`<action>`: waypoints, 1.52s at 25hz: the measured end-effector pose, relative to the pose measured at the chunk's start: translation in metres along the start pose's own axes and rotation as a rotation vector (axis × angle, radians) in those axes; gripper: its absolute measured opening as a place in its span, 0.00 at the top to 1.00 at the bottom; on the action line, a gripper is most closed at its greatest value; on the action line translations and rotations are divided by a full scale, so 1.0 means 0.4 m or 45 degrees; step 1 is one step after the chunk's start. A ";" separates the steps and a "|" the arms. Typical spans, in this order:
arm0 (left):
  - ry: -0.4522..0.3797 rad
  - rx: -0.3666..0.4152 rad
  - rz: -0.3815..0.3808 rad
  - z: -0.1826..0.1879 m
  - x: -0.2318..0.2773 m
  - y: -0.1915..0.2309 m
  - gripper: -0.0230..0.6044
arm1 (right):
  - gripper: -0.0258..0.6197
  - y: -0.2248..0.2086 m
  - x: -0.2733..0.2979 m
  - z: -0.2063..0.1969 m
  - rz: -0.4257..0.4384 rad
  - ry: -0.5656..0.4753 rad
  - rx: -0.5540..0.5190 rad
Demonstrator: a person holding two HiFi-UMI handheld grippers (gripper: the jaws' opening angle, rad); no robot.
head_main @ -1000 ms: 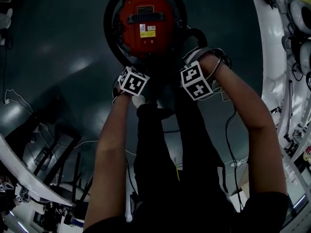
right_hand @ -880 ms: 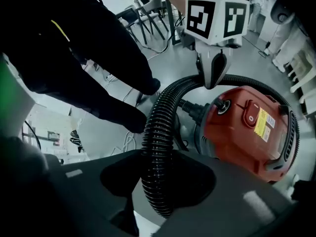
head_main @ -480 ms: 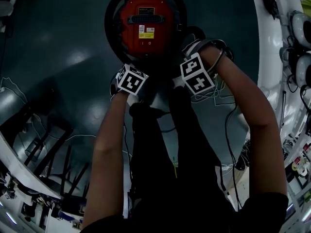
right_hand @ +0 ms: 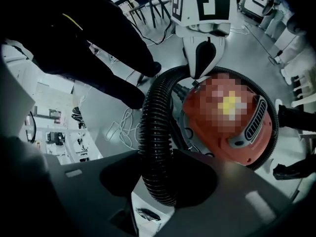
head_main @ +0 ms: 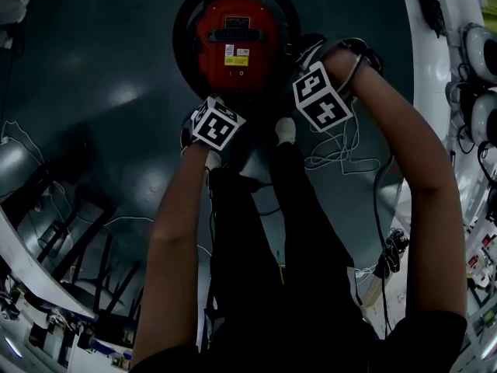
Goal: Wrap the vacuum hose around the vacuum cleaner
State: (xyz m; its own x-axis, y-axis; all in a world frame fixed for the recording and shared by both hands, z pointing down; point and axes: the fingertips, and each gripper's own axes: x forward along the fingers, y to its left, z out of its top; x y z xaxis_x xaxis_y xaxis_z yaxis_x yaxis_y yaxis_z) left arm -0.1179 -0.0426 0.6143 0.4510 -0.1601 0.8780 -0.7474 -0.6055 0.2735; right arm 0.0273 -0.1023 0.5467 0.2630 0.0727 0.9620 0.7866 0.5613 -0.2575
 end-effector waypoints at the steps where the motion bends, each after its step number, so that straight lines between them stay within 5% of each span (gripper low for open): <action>1: -0.014 -0.007 -0.003 0.000 -0.004 0.003 0.95 | 0.68 -0.010 -0.003 -0.002 0.003 0.004 -0.014; 11: -0.162 0.087 0.114 -0.027 -0.059 0.025 0.95 | 0.68 -0.086 -0.021 0.036 0.028 -0.061 -0.107; 23: -0.407 0.088 -0.114 0.212 -0.122 -0.059 0.70 | 0.68 -0.105 -0.003 0.032 0.088 -0.069 -0.176; 27: -0.424 0.113 -0.234 0.254 -0.129 -0.101 0.70 | 0.68 -0.094 0.002 0.018 0.113 -0.075 -0.199; 29: -0.414 0.083 -0.311 0.258 -0.129 -0.122 0.54 | 0.68 -0.098 -0.002 0.023 0.106 -0.106 -0.188; 34: -0.329 0.239 -0.184 0.266 -0.087 -0.132 0.55 | 0.68 -0.111 -0.019 0.053 0.104 -0.152 -0.196; 38: -0.282 0.262 -0.168 0.267 -0.056 -0.148 0.62 | 0.68 -0.115 -0.022 0.057 0.112 -0.151 -0.203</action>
State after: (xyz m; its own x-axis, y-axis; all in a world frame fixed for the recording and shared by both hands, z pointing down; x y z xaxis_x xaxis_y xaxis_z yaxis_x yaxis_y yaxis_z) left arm -0.0318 -0.0862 0.5363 0.6494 -0.2218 0.7274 -0.5713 -0.7736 0.2741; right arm -0.0239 -0.1099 0.5521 0.2742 0.2173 0.9368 0.8444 0.4118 -0.3427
